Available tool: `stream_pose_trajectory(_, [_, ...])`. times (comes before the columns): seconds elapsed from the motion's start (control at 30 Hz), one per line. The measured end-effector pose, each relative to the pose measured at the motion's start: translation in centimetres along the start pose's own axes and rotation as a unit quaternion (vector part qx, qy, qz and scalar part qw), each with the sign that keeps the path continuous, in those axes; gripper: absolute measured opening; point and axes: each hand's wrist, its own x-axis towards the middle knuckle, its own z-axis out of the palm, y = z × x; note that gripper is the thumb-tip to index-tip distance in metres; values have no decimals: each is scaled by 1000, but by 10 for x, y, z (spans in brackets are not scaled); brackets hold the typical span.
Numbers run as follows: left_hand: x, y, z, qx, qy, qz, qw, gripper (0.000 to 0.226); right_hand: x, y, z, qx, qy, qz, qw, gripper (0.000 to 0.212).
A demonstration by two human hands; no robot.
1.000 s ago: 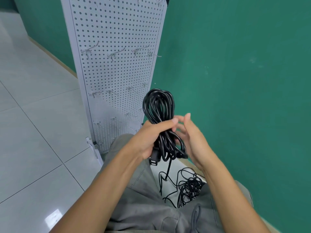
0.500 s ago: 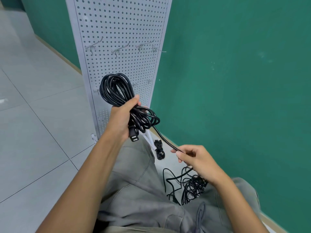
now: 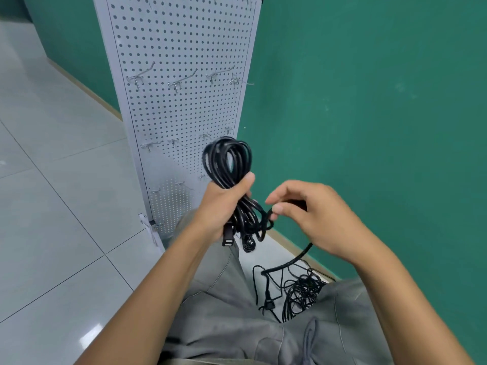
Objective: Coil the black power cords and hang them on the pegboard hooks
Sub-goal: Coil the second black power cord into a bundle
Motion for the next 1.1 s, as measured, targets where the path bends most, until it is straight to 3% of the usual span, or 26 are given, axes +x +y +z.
stream_pose_trajectory(0.17, [-13,1,20,23,-73,-14,997,39,11,4,-6,35,129,53,990,34])
stream_pose_trajectory(0.3, [-22,4,27,26,-128,-28,991,50,11,8,-6,25,164,72,983,44])
stream_pose_trajectory(0.47, [-23,4,21,-24,-205,-81,975,64,11,17,-3,164,132,82,974,34])
stream_pose_trajectory(0.57, [-26,7,23,-33,-207,-83,974,24,11,23,-5,191,74,63,977,19])
stream_pose_trajectory(0.63, [-27,10,26,-43,-190,-90,977,16,9,25,-9,206,72,67,974,16])
stream_pose_trajectory(0.7, [-28,12,29,-36,-183,-91,978,17,8,25,-16,199,86,85,973,35])
stream_pose_trajectory(0.8, [-30,12,33,37,-202,-44,978,18,10,16,-25,167,29,107,980,69])
stream_pose_trajectory(0.87, [-33,13,39,82,-220,-22,972,16,14,11,-24,135,23,106,985,67])
stream_pose_trajectory(1.0, [-37,12,44,86,-242,-36,966,17,19,11,-31,80,33,100,991,84])
stream_pose_trajectory(1.1, [-37,13,42,86,-240,-43,966,13,13,11,-42,100,5,81,992,62])
